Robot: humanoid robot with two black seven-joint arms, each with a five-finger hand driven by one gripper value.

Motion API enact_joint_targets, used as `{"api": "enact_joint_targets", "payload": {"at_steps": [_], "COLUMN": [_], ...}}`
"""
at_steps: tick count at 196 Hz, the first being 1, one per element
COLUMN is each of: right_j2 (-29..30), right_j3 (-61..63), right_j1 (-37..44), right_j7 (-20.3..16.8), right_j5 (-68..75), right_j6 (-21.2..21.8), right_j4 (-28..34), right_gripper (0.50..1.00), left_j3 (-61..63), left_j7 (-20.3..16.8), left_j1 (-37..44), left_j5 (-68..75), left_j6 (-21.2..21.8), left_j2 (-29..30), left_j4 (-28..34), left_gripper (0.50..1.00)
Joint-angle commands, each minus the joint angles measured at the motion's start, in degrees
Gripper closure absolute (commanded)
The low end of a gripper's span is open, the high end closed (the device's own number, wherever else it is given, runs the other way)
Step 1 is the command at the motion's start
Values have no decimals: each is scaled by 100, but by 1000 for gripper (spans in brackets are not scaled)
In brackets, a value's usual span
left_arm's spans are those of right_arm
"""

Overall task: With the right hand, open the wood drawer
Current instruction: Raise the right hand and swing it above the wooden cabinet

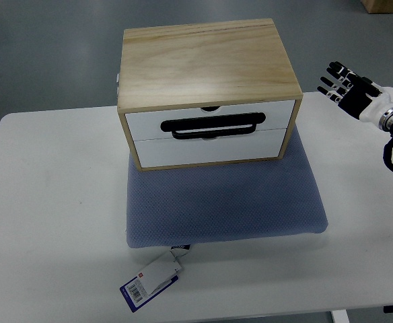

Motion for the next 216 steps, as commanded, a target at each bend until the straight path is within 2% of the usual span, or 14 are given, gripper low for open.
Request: {"api": "enact_joint_targets", "payload": {"at_steps": [1,66,105,106,108,123,136,192,193,203,210,216], "right_j2": [7,-99,-494,-538,-547,-556,-793,-837,-907,-1092,-1486,-1487], "right_j3": [0,-35,0,0,0,0,18,-70,-105,-70,0,0], "right_j1": [0,132,132,132,132,132,114,299,490,554,562,562], "right_j7": [0,-9,-27,-18,-18,-9,8,-18,-27,-18,-9,-9], "right_j5": [0,0,17,17,17,17,70,-79,-349,-695,-1028,-1029], "right_j6": [16,-28,262,418,446,464,490,816,981,984,984,984], "right_j4": [-1,-1,52,35,52,52,35,52,52,87,376,377], "right_gripper": [546,544,546,546,546,546,546,546,546,548,548,548], "left_j3": [0,-9,0,0,0,0,0,-9,-9,0,-9,-9], "left_j7": [-1,8,8,8,8,8,8,8,8,8,8,8], "left_j1": [0,-9,-9,-9,-9,-9,-9,-9,-9,-9,-9,-9], "left_j5": [0,0,0,0,0,0,0,0,0,0,0,0], "left_j6": [9,1,1,1,1,1,1,1,1,1,1,1], "left_j2": [0,0,0,0,0,0,0,0,0,0,0,0], "left_j4": [-9,-9,-18,-18,-18,-9,-18,-9,-9,-9,-9,-9], "left_gripper": [500,500,500,500,500,500,500,500,500,500,500,500]}}
